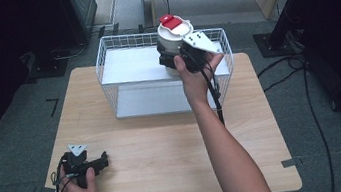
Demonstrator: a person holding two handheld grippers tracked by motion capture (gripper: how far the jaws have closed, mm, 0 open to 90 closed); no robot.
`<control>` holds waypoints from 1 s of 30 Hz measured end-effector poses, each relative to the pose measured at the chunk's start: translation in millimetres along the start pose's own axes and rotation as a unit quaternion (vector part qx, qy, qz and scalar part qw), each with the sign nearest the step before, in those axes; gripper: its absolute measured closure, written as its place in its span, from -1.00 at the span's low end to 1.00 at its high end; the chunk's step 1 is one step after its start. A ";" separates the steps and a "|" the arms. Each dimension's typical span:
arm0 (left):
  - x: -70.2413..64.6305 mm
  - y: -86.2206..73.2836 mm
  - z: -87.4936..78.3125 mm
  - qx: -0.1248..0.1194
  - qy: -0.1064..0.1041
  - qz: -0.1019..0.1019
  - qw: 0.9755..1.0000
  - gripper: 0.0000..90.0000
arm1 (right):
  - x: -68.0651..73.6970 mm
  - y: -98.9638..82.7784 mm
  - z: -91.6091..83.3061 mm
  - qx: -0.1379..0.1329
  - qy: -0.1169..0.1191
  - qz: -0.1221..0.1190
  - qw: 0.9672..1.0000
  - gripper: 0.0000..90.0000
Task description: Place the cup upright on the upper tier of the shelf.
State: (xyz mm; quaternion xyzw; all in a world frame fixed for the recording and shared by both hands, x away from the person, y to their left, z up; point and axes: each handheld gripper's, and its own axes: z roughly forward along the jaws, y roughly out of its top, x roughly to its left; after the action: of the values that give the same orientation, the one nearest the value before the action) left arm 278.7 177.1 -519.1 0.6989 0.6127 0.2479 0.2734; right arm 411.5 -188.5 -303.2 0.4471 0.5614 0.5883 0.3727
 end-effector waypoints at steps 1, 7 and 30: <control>0.0 0.0 0.0 0.000 0.000 0.000 1.000 -1.00 | -1.0 -1.4 6.4 0.003 -0.006 -0.002 1.000 -0.91; -0.2 0.0 0.1 -0.001 0.000 -0.001 1.000 -1.00 | -1.9 -4.1 21.3 0.008 -0.015 -0.003 1.000 -0.91; -0.2 -0.1 0.0 0.000 -0.001 -0.001 1.000 -1.00 | -4.0 -7.3 21.5 0.010 -0.004 -0.010 1.000 -0.90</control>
State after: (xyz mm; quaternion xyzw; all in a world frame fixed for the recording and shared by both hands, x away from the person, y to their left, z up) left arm 278.6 176.9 -519.2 0.6987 0.6131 0.2470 0.2737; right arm 432.6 -184.5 -311.5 0.4474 0.5701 0.5769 0.3768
